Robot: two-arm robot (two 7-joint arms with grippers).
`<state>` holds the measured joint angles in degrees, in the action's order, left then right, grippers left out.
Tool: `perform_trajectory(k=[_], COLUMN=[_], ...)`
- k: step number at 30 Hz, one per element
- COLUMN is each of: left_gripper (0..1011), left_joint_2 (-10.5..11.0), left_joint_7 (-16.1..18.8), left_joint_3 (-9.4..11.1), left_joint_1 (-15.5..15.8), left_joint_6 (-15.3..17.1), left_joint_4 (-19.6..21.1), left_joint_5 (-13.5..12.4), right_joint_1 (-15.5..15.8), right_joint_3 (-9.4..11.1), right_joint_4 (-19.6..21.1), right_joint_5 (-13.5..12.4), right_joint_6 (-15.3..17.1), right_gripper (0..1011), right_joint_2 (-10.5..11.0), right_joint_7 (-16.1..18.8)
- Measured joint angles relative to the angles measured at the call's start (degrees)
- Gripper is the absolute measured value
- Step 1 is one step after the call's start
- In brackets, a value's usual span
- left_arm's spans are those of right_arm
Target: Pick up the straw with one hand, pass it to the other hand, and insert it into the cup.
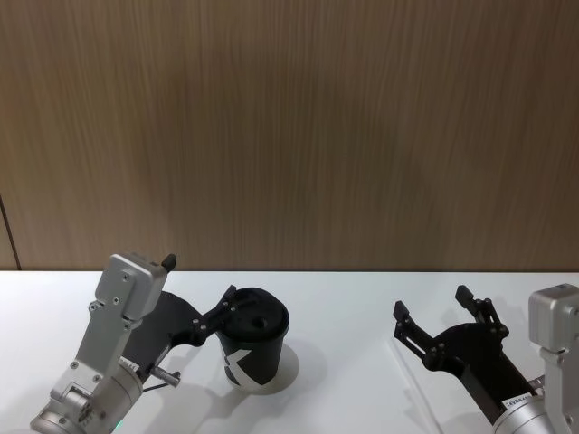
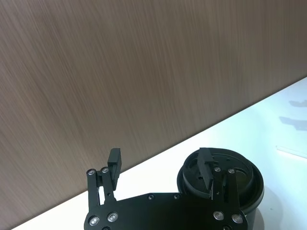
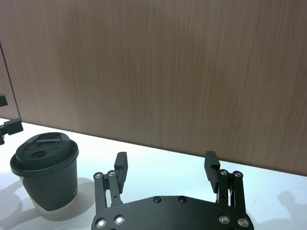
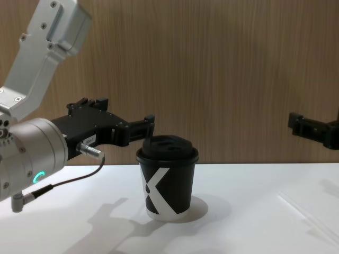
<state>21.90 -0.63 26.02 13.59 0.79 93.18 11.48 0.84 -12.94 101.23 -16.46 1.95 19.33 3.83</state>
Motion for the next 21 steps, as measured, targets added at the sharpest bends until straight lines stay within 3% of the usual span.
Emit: perform_trajectory(k=[21], left_gripper=[1002], left_joint_2=[0.0], left_joint_7=[0.0], left_joint_3=[0.0], left_joint_1=[0.0], left_joint_6=[0.0], left_joint_4=[0.0], left_joint_5=[0.0], right_joint_1=[0.0], right_joint_3=[0.0], right_joint_4=[0.0], right_joint_5=[0.0], right_joint_6=[0.0], right_gripper=[1001], right_joint_2=[0.0], right_joint_7=[0.0])
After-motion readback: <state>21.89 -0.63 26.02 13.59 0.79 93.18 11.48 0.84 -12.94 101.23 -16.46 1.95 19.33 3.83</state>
